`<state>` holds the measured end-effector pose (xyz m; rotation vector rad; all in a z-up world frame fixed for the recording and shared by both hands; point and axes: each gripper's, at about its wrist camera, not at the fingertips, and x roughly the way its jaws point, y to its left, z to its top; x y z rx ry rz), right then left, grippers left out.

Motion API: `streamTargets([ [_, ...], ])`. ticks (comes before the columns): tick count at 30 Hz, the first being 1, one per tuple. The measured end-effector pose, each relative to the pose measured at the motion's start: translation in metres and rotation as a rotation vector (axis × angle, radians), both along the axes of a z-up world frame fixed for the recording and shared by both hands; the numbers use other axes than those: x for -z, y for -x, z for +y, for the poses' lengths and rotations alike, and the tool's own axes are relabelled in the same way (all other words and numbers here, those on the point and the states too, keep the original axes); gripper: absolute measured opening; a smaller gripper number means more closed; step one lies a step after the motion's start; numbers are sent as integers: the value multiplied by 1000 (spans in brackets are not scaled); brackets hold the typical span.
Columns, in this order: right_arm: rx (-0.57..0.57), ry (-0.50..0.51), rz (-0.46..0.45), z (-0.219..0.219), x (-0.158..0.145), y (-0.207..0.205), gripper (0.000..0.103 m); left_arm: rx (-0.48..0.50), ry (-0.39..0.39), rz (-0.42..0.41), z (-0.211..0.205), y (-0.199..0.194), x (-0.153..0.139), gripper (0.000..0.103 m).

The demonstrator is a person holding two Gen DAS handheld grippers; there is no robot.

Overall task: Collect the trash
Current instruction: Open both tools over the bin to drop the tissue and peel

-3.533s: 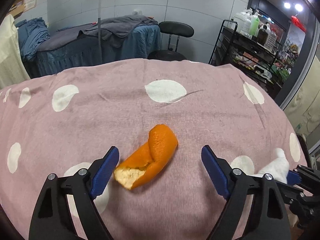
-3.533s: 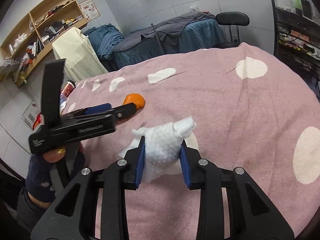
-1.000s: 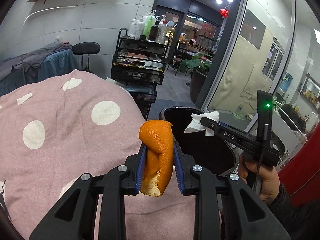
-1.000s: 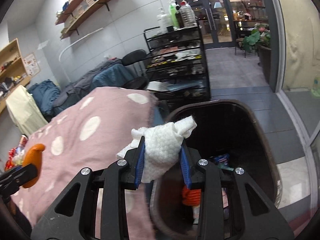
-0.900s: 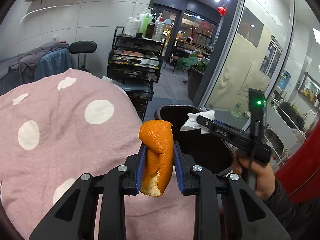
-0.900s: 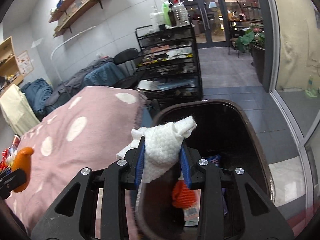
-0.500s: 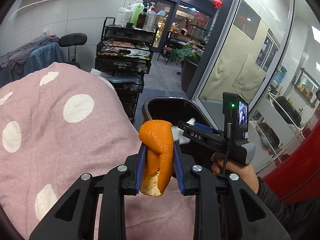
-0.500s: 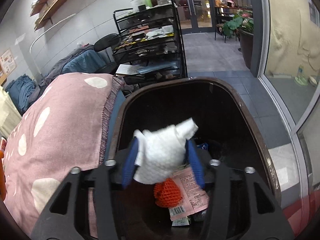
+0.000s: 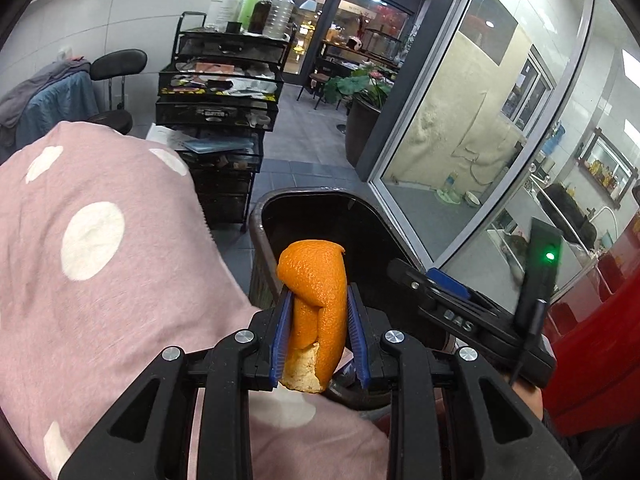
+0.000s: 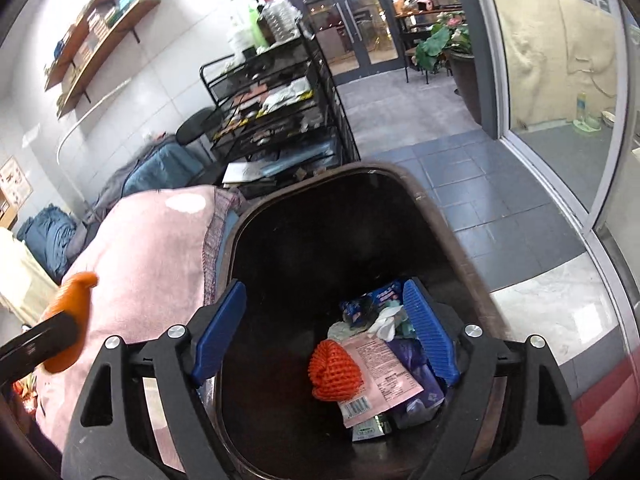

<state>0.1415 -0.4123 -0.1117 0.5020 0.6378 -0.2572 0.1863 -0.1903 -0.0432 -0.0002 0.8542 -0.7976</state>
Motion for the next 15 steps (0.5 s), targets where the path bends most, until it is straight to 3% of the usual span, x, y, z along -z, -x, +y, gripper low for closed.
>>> streamTargets([
  [15, 80, 16, -11, -29, -8, 30, 84, 37, -104, 26, -59, -28, 19, 26],
])
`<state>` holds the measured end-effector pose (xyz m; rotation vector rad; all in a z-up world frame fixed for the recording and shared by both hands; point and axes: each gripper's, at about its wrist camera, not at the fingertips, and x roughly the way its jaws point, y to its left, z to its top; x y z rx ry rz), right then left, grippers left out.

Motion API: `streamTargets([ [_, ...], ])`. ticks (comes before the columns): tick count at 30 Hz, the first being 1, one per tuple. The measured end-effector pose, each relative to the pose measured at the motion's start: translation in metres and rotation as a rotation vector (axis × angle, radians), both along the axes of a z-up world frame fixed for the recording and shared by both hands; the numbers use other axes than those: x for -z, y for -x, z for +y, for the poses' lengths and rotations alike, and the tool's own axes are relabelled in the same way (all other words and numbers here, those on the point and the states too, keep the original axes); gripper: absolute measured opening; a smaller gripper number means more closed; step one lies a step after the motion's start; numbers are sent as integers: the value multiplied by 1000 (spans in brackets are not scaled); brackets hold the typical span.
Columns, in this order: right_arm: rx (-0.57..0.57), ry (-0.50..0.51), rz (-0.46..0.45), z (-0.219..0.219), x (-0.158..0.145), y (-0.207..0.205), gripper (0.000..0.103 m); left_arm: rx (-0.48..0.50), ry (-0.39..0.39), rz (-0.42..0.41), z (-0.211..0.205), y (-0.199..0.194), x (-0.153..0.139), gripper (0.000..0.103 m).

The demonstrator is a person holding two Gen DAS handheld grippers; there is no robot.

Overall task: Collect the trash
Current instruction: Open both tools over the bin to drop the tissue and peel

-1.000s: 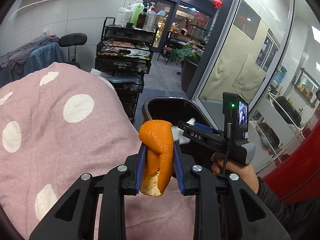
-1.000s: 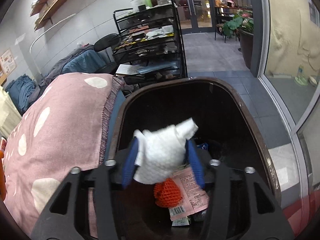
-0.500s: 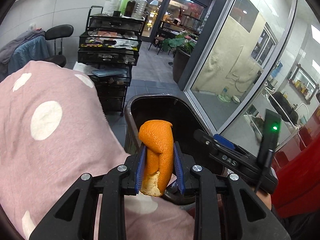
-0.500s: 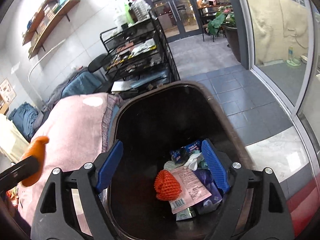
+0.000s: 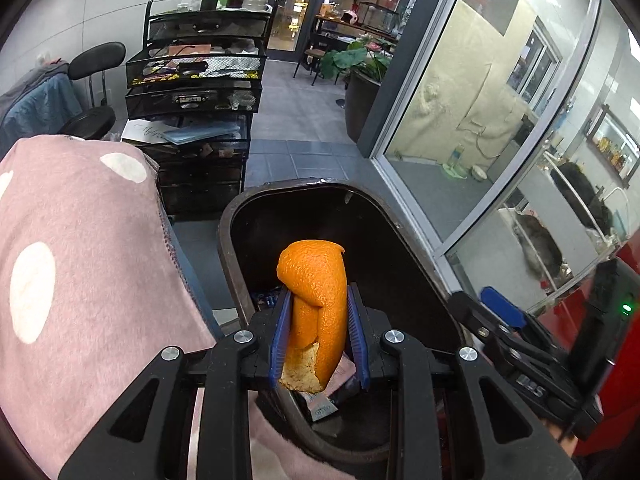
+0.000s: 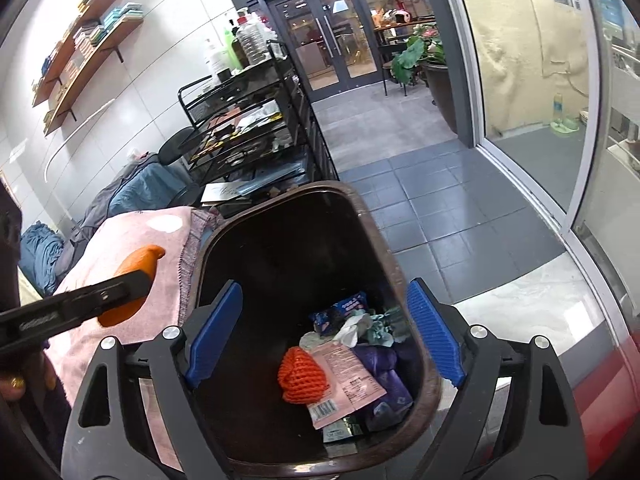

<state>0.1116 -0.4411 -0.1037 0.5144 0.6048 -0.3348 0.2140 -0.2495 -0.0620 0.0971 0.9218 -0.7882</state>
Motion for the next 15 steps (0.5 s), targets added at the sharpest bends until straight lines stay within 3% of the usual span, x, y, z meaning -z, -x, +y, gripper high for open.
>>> streamTargets([
  [2, 6, -3, 2, -3, 1, 1, 85, 0, -9, 6, -6, -4, 3, 29],
  [4, 11, -7, 9, -7, 2, 2, 85, -2, -28, 7, -12, -8, 7, 38],
  [6, 18, -4, 11, -8, 3, 5, 85, -13, -43, -9, -15, -8, 9, 71],
  [9, 26, -4, 14, -10, 4, 5, 87, -19, -28, -34, -15, -6, 7, 89],
  [15, 40, -6, 22, -11, 6, 6, 90, -29, -7, -66, -7, -2, -1, 92],
])
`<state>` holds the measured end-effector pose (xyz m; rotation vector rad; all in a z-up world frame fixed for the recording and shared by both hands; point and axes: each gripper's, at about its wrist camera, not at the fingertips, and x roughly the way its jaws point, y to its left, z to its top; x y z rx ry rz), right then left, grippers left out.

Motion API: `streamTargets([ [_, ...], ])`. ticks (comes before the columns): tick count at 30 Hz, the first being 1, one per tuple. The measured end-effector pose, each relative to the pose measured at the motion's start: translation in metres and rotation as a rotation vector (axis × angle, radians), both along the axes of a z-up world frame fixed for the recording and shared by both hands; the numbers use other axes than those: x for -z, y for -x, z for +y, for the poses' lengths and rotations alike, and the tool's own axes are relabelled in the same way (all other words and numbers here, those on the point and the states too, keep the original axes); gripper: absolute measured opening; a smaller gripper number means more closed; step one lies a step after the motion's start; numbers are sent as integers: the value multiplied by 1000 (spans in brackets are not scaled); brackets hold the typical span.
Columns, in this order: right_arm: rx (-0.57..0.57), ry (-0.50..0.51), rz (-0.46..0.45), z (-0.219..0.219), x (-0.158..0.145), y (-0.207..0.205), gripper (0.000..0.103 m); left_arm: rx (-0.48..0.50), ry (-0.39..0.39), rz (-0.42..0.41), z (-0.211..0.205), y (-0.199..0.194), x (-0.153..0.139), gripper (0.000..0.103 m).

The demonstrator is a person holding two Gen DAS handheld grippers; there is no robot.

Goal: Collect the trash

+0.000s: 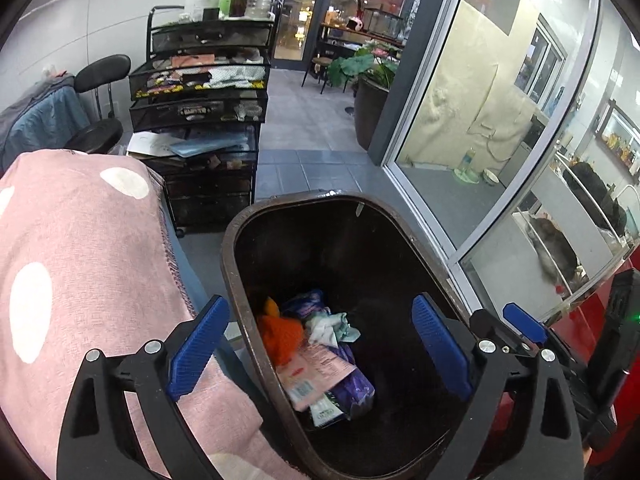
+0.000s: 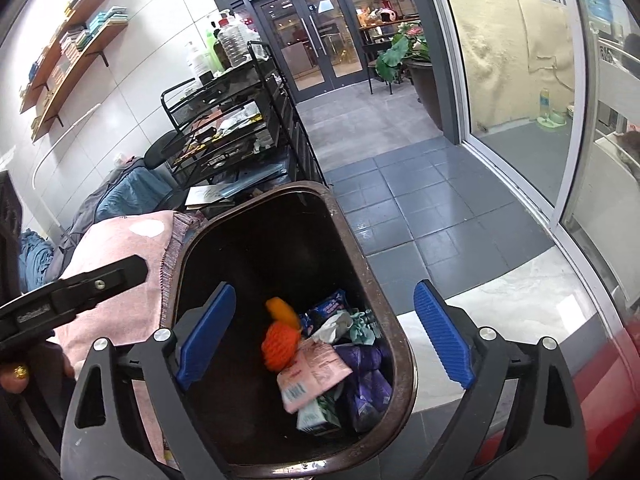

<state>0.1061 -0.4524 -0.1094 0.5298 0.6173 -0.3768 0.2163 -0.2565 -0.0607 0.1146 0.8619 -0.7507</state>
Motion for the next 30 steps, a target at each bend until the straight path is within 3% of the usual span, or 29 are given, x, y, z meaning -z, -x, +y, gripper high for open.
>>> streamTargets([
  [8, -33, 11, -35, 9, -6, 1, 92, -42, 70, -121, 36, 29, -32, 97],
  [15, -112, 99, -108, 44, -24, 4, 95, -92, 122, -206, 75, 61, -51, 97],
  [30, -301, 210, -254, 131, -63, 23, 97, -342, 136, -401, 152, 125, -62, 98],
])
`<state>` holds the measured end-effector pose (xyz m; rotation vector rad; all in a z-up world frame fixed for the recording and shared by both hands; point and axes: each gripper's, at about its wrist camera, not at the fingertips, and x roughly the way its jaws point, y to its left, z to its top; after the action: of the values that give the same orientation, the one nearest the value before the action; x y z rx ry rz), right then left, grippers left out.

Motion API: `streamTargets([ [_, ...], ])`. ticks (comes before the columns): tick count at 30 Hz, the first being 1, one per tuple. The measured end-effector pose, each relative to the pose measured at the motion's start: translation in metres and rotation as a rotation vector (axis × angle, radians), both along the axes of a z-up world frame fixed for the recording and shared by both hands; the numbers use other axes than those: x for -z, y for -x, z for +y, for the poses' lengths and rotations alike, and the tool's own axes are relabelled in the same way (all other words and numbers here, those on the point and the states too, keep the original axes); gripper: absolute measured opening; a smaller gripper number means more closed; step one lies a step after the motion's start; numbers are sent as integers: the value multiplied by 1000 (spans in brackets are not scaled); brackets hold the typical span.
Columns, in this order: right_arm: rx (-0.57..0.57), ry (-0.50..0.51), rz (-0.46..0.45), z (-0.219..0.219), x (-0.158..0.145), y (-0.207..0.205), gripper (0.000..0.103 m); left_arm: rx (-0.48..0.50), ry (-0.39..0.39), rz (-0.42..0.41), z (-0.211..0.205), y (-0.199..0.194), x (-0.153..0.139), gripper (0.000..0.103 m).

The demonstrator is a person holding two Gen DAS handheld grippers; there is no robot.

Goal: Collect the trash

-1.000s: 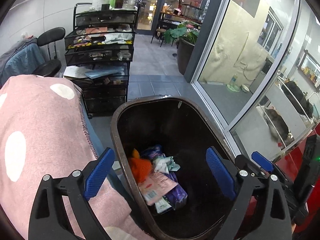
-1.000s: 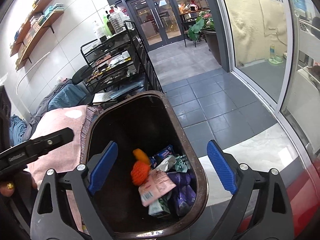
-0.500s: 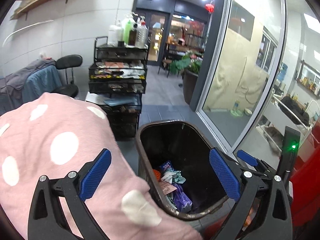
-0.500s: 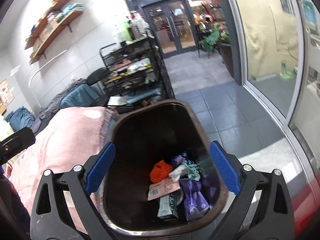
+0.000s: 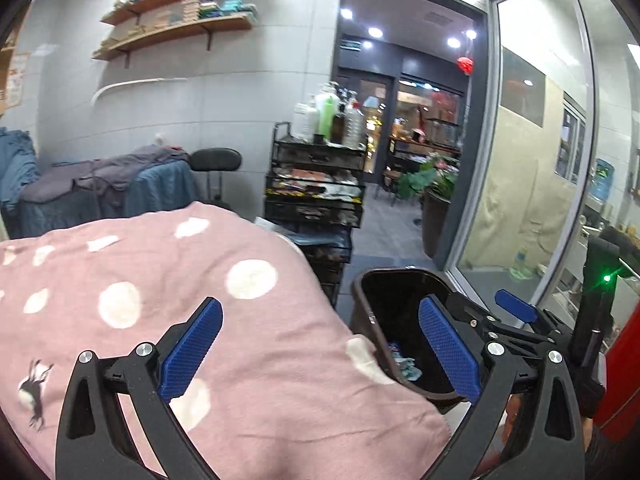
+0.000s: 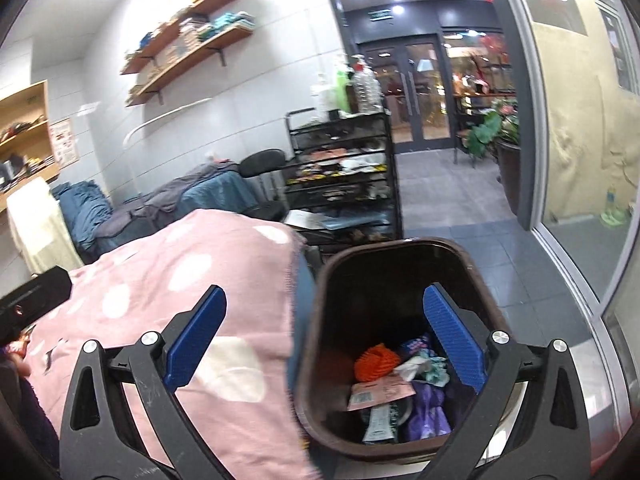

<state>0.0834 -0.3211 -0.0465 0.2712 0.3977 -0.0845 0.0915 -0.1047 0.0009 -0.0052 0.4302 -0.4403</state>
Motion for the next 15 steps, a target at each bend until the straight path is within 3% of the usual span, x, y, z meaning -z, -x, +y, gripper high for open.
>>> streamTargets([
  [7, -69, 64, -55, 40, -14, 15, 97, -150, 20, -85, 34, 30, -2, 98],
  [15, -156, 102, -107, 80, -22, 40, 97, -256, 64, -103, 70, 54, 2, 98],
])
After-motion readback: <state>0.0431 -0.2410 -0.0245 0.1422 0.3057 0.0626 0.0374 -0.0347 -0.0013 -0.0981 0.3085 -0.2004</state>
